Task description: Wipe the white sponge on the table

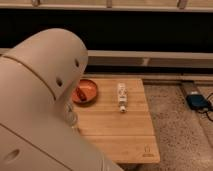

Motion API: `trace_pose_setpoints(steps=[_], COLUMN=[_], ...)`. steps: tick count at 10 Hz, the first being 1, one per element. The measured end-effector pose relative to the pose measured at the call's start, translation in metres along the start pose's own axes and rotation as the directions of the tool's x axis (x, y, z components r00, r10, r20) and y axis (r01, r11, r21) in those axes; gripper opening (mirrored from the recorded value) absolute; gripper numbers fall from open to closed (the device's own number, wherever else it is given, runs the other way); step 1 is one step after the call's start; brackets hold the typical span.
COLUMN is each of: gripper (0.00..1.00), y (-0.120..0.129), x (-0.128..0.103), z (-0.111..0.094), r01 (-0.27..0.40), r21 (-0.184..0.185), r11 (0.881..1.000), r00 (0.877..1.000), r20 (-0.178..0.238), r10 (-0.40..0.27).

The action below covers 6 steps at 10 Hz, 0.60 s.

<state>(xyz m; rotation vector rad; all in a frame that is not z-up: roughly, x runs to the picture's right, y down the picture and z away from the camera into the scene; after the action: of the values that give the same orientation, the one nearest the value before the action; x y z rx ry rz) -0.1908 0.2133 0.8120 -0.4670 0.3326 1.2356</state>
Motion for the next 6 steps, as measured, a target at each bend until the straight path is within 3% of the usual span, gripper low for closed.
trace_pose_setpoints(steps=[6], gripper=[0.0], y=[0.008], x=[-0.027], z=[0.002], r01=[-0.004], r21=[-0.001], r11=[1.0], r00=[1.0], r20=[0.019], r10=[0.004])
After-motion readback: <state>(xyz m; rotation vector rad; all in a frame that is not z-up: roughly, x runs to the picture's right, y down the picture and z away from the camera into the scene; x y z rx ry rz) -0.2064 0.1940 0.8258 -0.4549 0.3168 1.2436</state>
